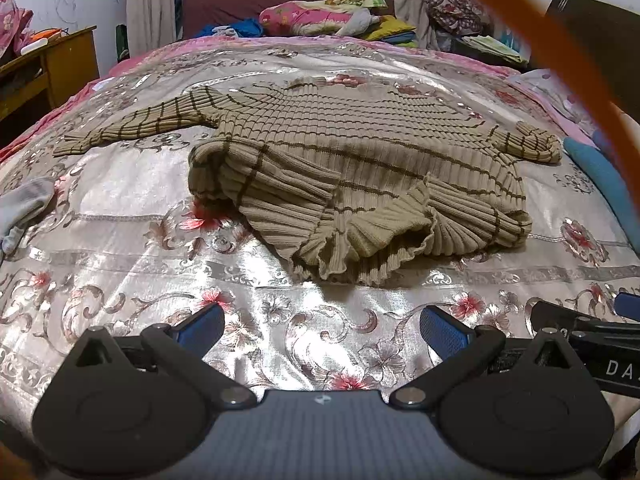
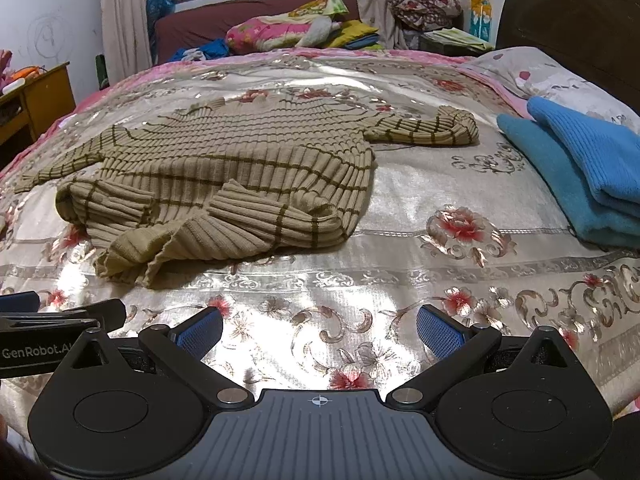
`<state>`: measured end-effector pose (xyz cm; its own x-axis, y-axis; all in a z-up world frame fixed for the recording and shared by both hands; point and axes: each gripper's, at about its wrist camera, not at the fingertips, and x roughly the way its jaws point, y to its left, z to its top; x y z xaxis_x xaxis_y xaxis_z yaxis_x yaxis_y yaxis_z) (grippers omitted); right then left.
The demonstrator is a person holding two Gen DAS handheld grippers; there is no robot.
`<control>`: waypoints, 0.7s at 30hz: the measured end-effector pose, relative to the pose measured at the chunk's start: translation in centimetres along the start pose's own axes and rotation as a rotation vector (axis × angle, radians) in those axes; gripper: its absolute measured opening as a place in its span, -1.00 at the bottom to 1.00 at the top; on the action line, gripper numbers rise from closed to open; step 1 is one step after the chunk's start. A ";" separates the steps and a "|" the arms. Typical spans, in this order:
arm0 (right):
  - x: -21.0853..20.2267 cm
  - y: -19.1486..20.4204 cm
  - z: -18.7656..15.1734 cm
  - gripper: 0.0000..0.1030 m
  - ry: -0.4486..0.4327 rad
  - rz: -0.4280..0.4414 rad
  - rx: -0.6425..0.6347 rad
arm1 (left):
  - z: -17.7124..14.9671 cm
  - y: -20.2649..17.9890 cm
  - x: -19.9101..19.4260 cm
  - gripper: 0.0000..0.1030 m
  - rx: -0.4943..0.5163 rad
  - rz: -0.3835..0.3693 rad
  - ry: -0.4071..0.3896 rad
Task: Fold small clothes
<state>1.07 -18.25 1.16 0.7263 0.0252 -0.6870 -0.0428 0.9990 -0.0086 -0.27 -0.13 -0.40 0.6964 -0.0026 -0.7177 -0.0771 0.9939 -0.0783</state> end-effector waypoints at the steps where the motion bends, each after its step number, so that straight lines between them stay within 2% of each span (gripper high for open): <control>1: 0.0 0.0 0.0 1.00 0.000 -0.001 0.001 | 0.0 0.0 0.0 1.00 0.001 0.001 0.000; 21: 0.1 0.0 0.0 1.00 0.002 -0.004 0.001 | 0.1 -0.1 0.1 1.00 0.024 0.015 0.000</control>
<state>1.13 -18.24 1.06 0.7250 0.0213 -0.6884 -0.0395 0.9992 -0.0106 -0.14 -0.26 -0.36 0.6953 0.0122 -0.7186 -0.0704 0.9962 -0.0512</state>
